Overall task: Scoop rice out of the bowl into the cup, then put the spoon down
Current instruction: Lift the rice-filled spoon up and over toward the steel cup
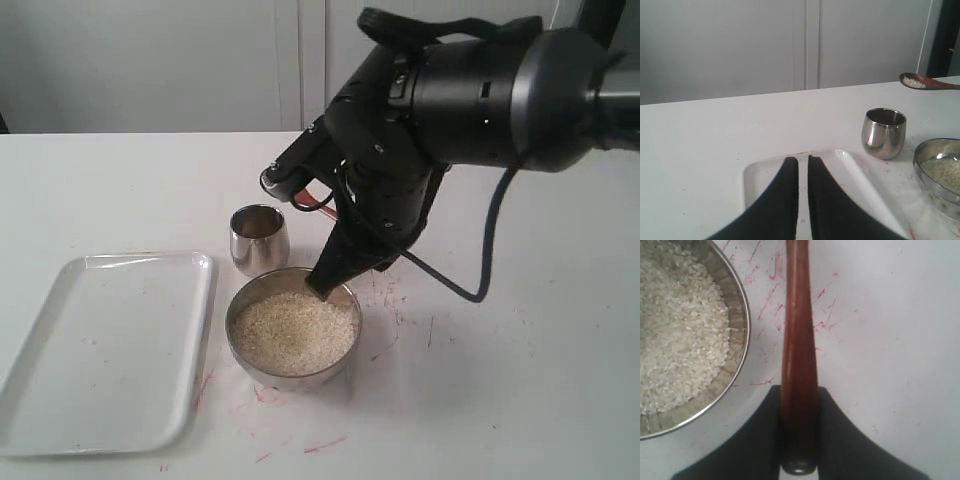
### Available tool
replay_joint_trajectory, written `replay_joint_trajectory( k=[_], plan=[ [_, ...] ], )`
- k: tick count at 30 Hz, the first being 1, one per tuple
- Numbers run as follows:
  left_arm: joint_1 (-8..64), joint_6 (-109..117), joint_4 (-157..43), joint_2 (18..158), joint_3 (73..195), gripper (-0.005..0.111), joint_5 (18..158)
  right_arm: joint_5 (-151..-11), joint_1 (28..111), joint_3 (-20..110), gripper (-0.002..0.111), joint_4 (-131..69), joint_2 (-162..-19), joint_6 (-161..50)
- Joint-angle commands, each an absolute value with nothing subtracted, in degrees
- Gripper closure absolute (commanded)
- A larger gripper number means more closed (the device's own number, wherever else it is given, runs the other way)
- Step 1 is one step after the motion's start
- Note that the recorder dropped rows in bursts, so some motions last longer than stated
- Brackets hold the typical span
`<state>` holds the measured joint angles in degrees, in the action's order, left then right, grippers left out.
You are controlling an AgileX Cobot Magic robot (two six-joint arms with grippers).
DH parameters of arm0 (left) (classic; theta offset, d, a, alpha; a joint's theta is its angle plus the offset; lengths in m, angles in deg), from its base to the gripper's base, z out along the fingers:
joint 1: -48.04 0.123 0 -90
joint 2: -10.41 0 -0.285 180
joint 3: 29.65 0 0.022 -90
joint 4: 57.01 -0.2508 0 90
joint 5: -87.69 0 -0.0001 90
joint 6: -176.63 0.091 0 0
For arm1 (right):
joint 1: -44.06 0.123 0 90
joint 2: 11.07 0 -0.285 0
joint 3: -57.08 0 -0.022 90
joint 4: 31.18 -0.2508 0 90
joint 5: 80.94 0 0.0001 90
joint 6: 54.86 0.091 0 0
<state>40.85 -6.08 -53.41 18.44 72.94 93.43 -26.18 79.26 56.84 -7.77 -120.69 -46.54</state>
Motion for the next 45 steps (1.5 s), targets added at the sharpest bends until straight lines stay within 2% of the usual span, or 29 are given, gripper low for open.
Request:
replay_joint_trajectory(
  k=[1,18,45],
  plan=[
    [40.47,-6.2,-53.18,18.2,73.13,0.092,93.7,-25.63,78.85,59.31,0.108,-5.99,-122.46,-47.16],
    [40.47,-6.2,-53.18,18.2,73.13,0.092,93.7,-23.12,78.85,65.16,0.108,-1.55,-127.01,-49.25],
    [40.47,-6.2,-53.18,18.2,73.13,0.092,93.7,-24.89,78.96,65.2,0.108,5.75,-128.42,-53.53]
  ],
)
